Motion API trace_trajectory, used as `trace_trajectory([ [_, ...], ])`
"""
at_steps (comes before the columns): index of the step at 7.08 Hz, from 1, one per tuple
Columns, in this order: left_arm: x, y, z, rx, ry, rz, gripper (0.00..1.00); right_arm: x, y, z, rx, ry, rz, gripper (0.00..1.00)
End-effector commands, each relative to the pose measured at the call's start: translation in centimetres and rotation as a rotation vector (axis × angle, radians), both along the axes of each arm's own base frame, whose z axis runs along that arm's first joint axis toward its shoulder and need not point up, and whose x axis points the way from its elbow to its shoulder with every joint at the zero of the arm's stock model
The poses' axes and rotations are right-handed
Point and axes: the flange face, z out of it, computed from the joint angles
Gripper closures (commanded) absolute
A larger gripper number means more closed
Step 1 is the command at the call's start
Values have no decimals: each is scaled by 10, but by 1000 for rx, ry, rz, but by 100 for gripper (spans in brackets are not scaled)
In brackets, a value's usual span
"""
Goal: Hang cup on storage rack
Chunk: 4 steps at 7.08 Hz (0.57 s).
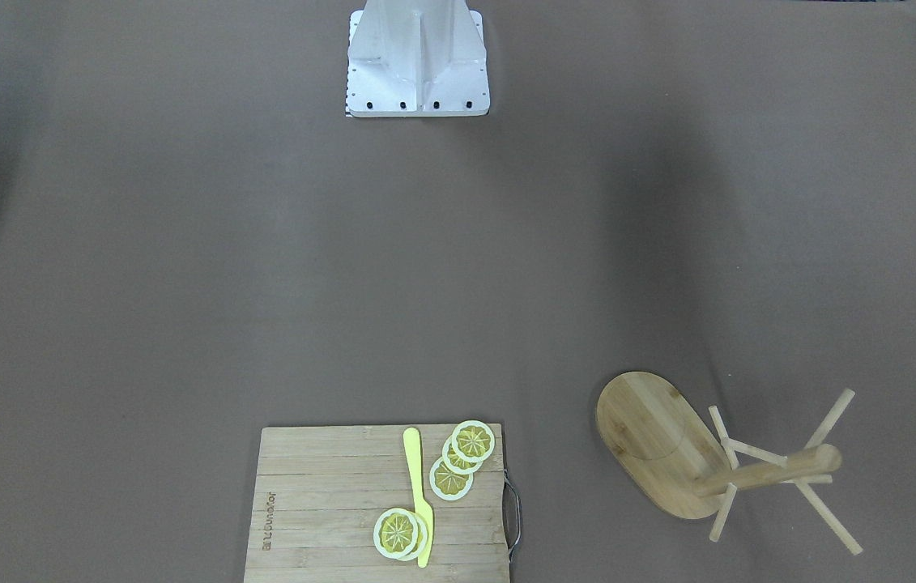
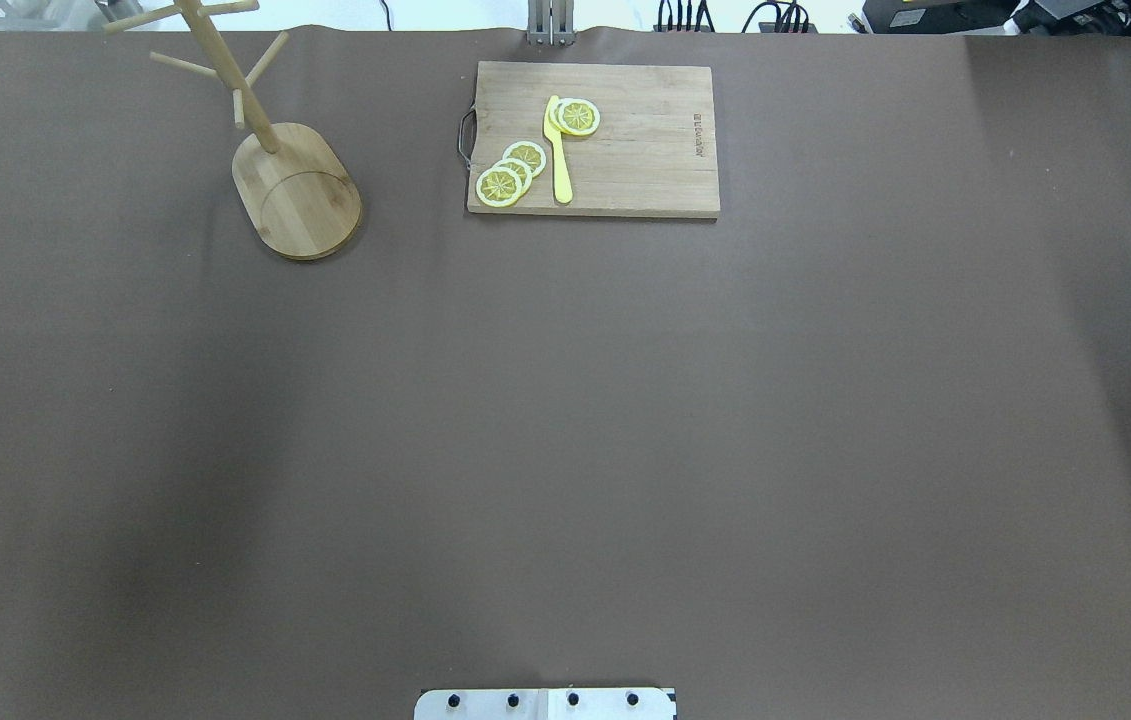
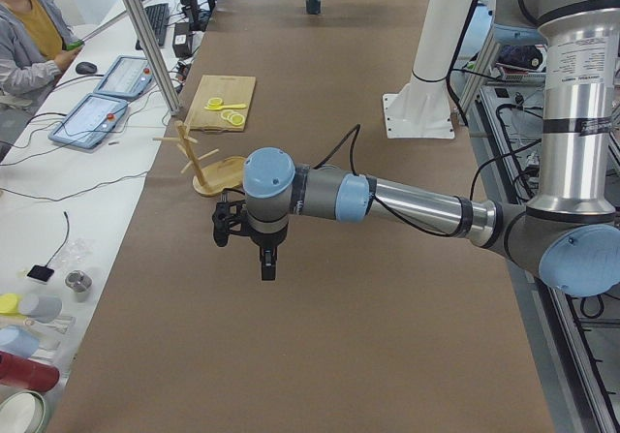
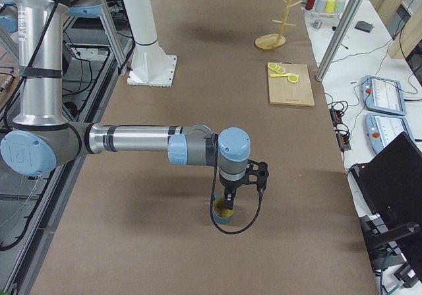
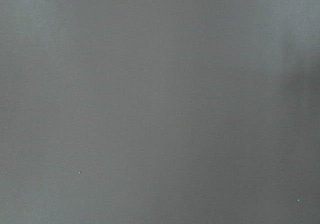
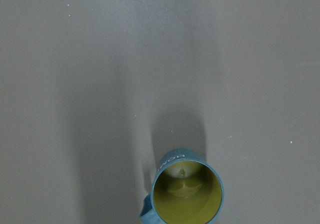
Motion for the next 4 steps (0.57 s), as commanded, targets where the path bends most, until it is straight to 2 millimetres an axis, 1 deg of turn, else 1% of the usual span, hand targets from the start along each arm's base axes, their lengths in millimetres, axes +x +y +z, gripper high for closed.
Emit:
trace_trajectory([
  [1,2,1,-1,5,0,4,2,0,-2,-2,4,-4,2,0],
  [3,2,-2,1,0,-2,4,2,0,-3,-9,18,-11,6,0],
  [4,1,-1,4,-6,0,2,2,-1,-5,-8,17,-15,5,0],
])
